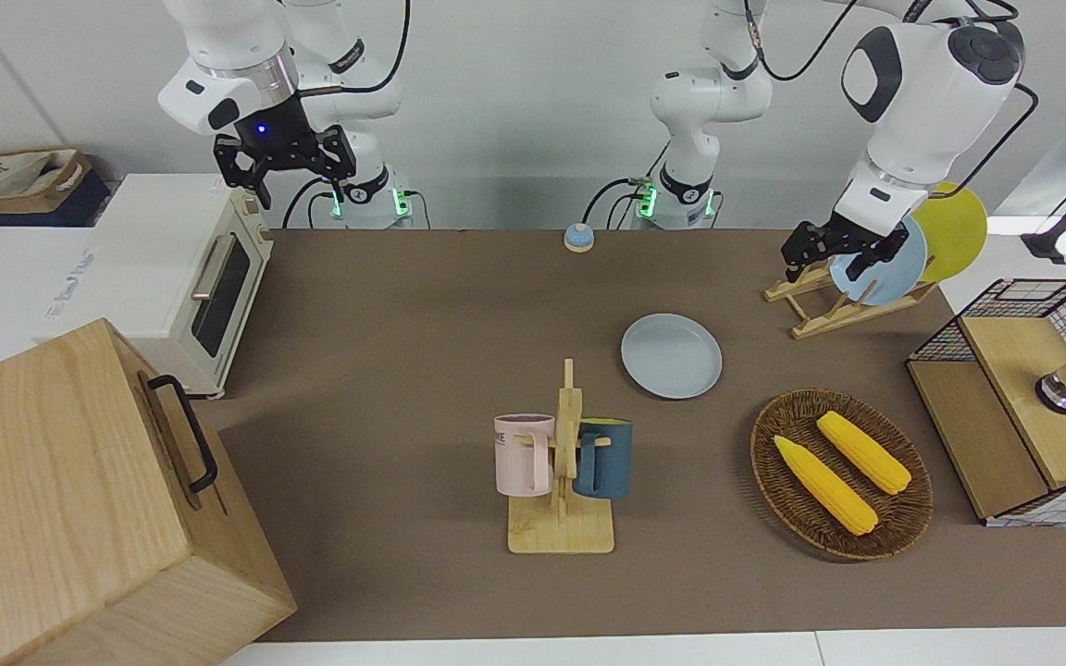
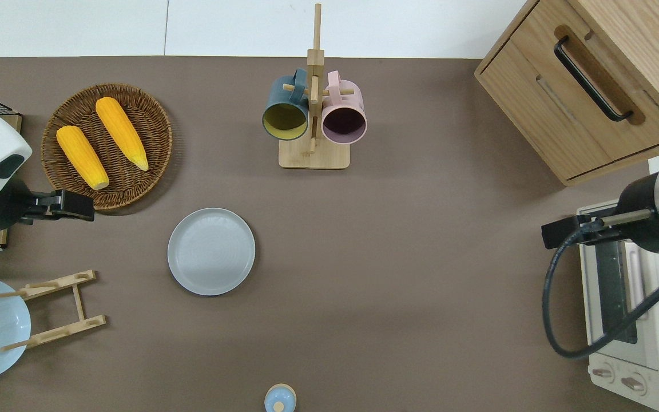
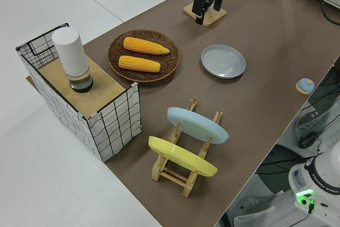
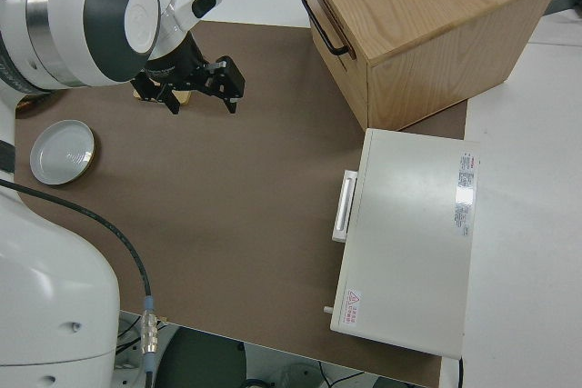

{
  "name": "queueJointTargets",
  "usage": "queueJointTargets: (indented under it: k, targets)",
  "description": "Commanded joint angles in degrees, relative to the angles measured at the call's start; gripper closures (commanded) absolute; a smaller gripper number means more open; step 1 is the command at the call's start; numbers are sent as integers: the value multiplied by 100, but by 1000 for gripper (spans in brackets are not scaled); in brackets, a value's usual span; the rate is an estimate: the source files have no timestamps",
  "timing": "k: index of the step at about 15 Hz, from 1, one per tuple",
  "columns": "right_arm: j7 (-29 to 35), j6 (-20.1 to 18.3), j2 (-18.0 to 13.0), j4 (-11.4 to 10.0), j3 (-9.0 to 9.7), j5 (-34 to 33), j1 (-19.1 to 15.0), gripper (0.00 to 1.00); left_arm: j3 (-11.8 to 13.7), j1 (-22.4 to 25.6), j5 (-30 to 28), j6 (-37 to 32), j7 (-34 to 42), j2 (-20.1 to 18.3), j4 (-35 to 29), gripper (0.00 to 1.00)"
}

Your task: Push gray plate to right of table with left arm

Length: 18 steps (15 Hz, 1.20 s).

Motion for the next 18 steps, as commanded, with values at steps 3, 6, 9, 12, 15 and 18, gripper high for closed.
queueJointTargets:
  k: [3, 6, 9, 12, 15, 18]
  targets:
    - [14, -84, -17, 46, 86, 59, -115, 17, 71, 109, -16, -380, 193, -21, 14, 5]
    - [5, -84, -17, 46, 86, 59, -115, 17, 63, 92, 1, -389, 211, -21, 5, 5]
    - [5, -84, -17, 46, 77, 59, -115, 17, 54, 83, 28, -389, 211, -21, -22, 5]
    - [14, -84, -17, 46, 86, 59, -115, 17, 54, 83, 19, -389, 211, -30, -39, 5]
    - [5, -84, -17, 46, 77, 59, -115, 17, 54, 74, 19, -416, 211, -65, -153, 5]
    - [5, -92, -17, 46, 77, 59, -115, 17, 54, 39, -16, -398, 202, -74, -267, 5]
